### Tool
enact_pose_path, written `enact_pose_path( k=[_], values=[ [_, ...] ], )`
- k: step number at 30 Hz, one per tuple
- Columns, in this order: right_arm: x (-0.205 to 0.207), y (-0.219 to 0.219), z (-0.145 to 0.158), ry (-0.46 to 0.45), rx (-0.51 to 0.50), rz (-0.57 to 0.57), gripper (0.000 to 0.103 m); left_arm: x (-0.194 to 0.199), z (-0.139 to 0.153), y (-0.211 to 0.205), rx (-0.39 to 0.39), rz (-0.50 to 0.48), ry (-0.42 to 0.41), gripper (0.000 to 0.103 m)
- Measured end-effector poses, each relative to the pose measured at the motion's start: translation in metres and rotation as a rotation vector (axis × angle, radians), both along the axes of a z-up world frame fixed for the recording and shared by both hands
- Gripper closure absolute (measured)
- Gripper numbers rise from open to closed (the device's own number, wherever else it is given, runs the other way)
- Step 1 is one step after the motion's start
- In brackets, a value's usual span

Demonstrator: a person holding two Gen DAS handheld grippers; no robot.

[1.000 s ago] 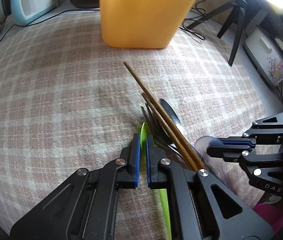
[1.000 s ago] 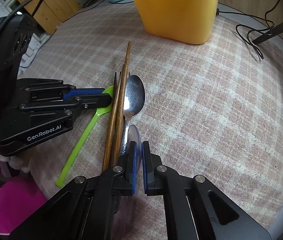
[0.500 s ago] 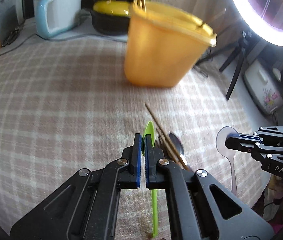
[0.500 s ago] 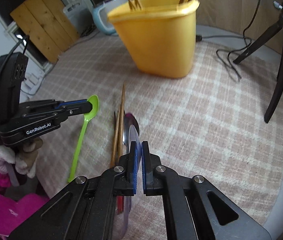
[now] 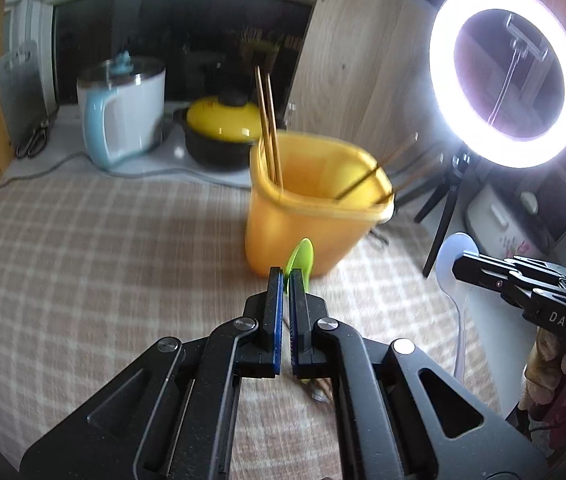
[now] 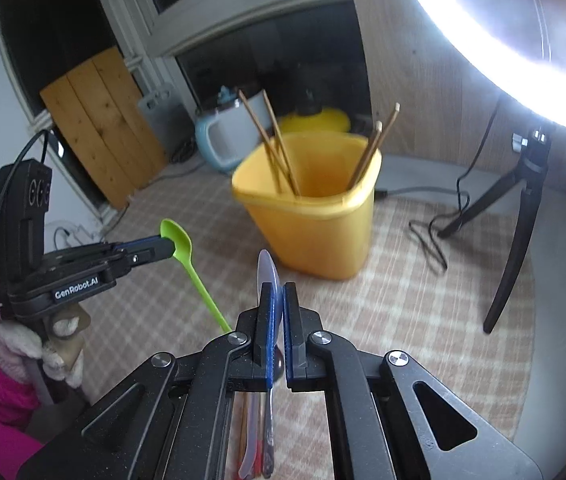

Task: Organize utensils
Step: 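Lift both spoons and carry them over the yellow container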

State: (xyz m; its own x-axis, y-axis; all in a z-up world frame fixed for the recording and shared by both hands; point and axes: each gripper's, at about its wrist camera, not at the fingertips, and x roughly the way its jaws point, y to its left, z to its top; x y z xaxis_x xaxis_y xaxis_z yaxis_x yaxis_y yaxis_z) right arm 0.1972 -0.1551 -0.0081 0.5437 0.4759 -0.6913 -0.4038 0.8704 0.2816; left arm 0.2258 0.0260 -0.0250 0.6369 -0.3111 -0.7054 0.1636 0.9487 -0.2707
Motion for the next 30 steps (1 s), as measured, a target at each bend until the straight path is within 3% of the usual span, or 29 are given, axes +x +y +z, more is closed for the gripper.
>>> enact_pose_path(
  k=[19,30],
  values=[
    [0.063,0.02,0.068,-0.258,-0.005,-0.078,0.101,0.03,0.097,0.017,-0.014,0.005,-0.235,0.103],
    [0.1,0.04,0.071,-0.338,-0.074,-0.113,0.101,0.052,0.117,0.016,-0.012,0.014,-0.296,0.103]
  ],
)
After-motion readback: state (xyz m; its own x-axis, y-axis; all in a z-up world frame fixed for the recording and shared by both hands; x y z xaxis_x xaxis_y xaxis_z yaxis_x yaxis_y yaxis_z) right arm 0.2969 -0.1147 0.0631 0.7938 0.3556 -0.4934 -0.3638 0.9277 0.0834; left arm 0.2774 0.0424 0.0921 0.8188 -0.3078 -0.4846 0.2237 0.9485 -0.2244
